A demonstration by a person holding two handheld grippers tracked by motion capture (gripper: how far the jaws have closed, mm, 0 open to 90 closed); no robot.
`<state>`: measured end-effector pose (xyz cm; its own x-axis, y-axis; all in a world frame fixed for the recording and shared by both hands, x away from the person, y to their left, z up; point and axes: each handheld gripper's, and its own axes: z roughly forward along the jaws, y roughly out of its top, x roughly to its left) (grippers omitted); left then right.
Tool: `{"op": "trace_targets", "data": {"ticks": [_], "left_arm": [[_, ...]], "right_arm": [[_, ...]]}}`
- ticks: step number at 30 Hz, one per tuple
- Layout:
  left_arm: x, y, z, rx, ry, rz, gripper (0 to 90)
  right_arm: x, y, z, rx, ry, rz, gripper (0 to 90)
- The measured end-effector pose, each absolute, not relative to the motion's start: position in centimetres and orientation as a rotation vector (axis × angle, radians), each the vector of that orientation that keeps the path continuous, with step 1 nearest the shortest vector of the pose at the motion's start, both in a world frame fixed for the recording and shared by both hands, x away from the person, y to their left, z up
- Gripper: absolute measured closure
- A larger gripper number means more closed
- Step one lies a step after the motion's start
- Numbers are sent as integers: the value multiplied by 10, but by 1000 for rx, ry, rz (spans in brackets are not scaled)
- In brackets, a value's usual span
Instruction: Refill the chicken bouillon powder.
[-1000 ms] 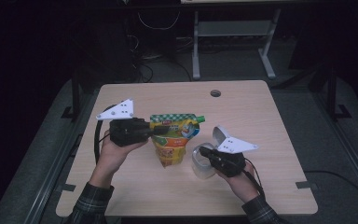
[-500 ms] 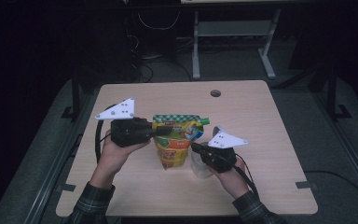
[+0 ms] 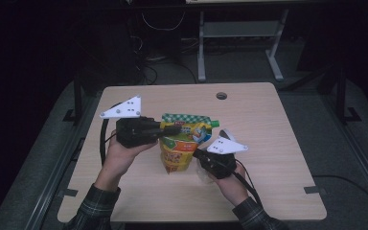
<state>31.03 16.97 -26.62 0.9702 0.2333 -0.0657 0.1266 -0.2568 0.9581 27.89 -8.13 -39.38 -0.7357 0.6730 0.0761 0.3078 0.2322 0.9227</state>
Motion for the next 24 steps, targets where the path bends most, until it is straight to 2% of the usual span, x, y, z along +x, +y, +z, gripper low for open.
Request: {"op": "trace_targets", "data": {"ticks": [24], "left_arm": [[311, 153, -250, 1854, 265, 112, 900]], "right_arm": [[267, -51, -403, 831, 2160, 1569, 900]]}}
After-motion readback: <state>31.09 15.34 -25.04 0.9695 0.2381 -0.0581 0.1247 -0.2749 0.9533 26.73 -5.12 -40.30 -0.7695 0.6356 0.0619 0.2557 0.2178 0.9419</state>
